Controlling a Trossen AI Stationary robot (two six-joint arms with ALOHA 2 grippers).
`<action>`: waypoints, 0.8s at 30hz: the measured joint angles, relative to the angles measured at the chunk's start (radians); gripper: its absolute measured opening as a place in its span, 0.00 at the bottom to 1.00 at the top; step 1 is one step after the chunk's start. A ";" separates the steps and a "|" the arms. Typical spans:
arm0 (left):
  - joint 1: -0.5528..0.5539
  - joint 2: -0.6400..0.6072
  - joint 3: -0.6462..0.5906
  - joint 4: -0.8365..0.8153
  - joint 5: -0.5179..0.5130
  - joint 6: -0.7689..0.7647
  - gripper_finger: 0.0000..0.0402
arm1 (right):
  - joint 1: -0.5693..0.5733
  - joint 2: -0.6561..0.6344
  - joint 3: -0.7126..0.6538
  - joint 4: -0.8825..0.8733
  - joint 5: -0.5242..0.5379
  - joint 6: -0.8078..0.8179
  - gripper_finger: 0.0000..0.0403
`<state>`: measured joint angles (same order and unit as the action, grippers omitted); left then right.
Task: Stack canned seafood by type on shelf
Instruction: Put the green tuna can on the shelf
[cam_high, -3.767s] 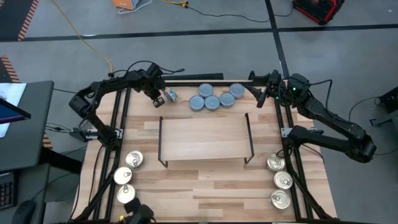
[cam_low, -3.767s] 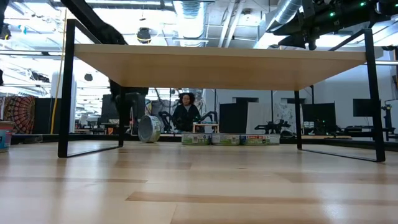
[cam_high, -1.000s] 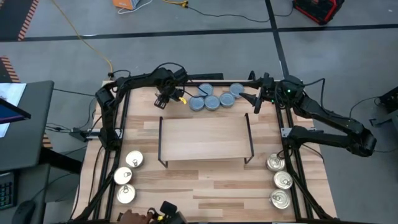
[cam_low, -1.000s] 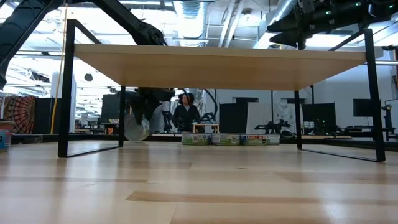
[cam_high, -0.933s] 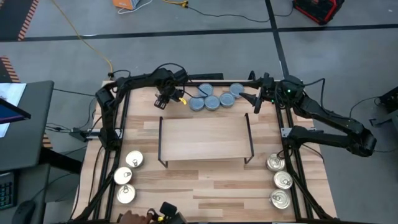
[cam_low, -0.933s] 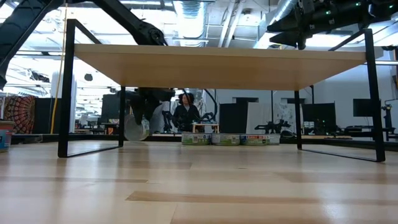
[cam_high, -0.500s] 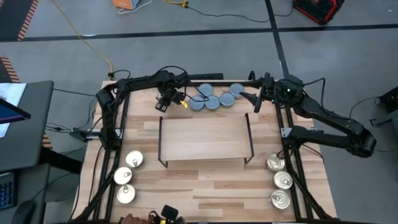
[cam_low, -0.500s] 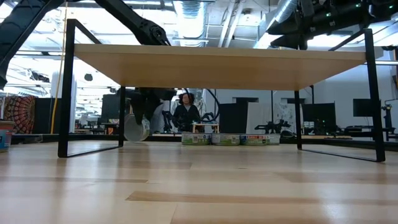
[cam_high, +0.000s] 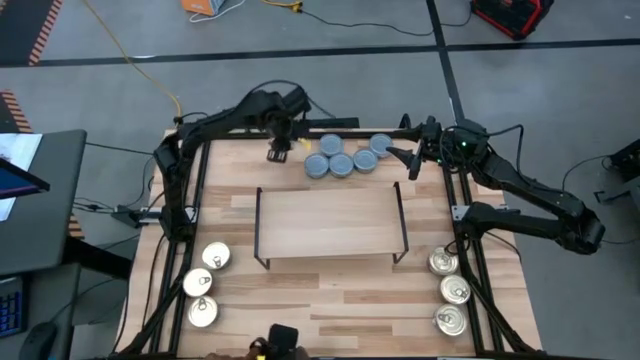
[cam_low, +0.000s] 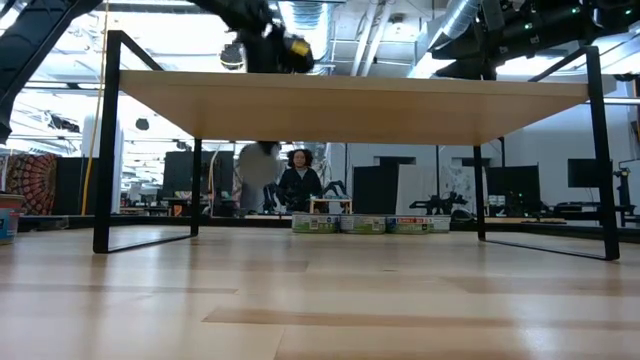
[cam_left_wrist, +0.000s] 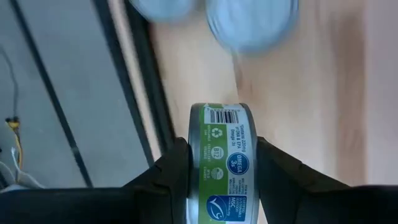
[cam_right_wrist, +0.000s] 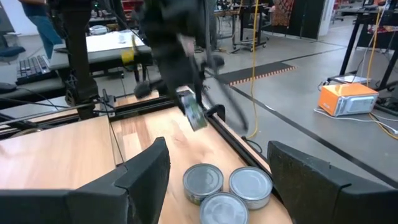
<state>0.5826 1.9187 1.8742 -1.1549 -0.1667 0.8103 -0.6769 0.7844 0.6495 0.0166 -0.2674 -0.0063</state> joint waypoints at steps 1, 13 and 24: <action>-0.006 -0.001 0.040 -0.014 0.023 -0.029 0.34 | 0.000 0.000 0.000 0.000 0.000 -0.001 0.73; -0.124 -0.014 0.335 -0.339 0.716 -0.518 0.34 | 0.001 -0.017 0.000 -0.009 0.000 0.002 0.73; -0.317 -0.016 0.219 -0.415 0.725 -0.623 0.37 | 0.058 -0.053 0.000 -0.008 -0.023 0.013 0.73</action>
<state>0.2653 1.9028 2.0928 -1.5700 0.5585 0.1872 -0.6186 0.7309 0.6495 0.0081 -0.2905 0.0071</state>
